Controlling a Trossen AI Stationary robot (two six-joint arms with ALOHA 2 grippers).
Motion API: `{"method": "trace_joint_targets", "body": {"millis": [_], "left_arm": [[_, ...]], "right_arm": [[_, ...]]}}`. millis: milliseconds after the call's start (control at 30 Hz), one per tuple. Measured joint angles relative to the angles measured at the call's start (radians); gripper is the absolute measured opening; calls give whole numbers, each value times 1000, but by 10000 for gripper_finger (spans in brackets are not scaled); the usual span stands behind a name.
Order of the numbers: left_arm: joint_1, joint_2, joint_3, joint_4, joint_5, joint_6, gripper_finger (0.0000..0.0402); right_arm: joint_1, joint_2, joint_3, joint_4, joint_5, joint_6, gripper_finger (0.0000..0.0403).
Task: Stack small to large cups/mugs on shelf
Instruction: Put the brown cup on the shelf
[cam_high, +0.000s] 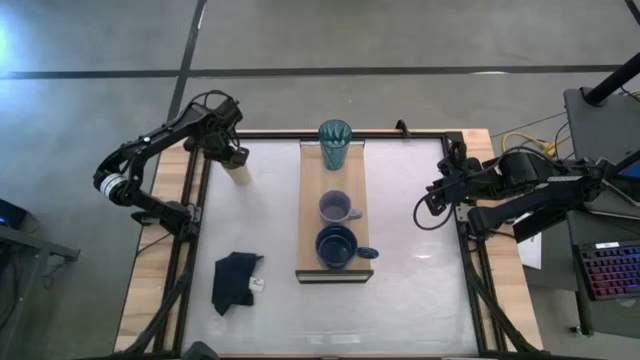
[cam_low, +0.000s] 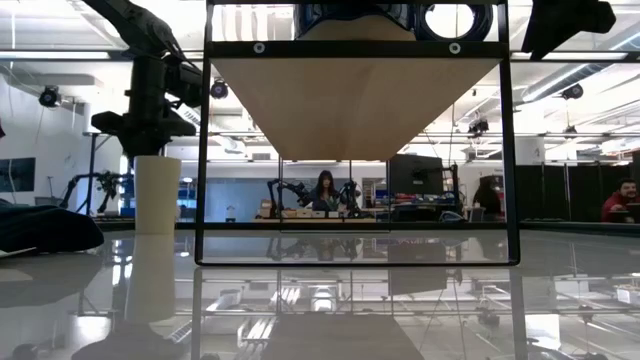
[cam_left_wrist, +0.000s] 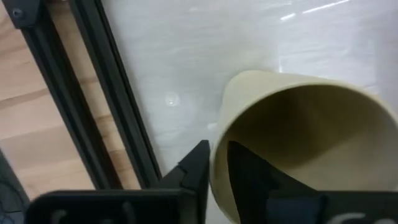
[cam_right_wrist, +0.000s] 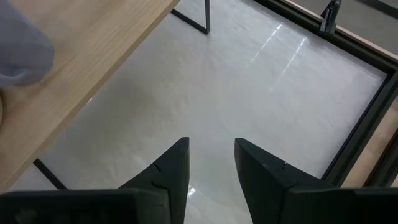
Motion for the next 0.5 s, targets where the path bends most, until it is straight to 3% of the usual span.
{"method": "trace_joint_targets", "body": {"millis": [133, 500], "left_arm": [[0, 0, 0, 6, 21, -14, 6], [-3, -12, 39, -5, 127, -73, 1]], "right_arm": [[0, 0, 0, 0, 2, 0, 121], [0, 0, 0, 0, 18, -5, 121]]}}
